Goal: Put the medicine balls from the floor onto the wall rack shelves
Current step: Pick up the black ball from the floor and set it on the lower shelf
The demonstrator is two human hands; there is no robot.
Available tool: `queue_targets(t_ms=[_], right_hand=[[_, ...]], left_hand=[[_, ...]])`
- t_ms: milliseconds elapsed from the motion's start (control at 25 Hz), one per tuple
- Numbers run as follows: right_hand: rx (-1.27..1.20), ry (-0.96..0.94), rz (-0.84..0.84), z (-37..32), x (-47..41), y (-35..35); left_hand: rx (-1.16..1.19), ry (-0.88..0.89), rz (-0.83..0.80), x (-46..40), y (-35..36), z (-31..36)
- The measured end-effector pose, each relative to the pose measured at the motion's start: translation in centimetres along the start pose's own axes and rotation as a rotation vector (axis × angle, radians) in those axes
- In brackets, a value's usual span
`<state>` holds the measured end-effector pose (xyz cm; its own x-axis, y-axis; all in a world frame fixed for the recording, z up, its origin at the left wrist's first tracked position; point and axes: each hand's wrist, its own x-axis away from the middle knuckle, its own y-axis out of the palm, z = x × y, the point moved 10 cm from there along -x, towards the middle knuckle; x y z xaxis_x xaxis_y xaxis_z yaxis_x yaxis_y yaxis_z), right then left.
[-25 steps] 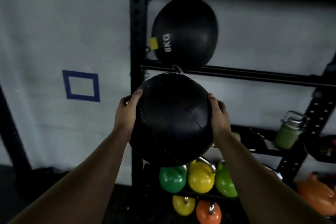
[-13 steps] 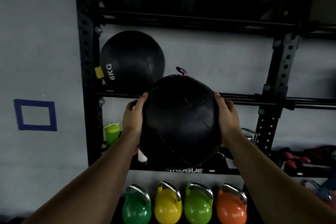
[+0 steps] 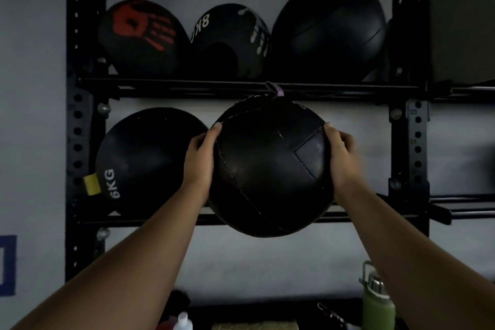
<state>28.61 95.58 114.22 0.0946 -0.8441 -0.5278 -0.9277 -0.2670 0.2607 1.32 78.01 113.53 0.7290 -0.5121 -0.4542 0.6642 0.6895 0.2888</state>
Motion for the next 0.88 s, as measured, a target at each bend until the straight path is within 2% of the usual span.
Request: queue_targets(t_ms=[520,720,880], right_hand=[[-0.082,0.021,-0.018,11.7,-13.5,3.0],[-0.067,-0.006,-0.059,13.4,-15.6,5.0],[-0.021,-0.022,-0.060,14.9,-17.1,6.3]], left_hand=[[-0.217,0.087,0.132,-8.6,4.0,-7.2],[-0.165,0.248,0.217,-10.1,3.0,-8.4],[-0.269,0.293,0.217,-12.6,3.0,-8.4]])
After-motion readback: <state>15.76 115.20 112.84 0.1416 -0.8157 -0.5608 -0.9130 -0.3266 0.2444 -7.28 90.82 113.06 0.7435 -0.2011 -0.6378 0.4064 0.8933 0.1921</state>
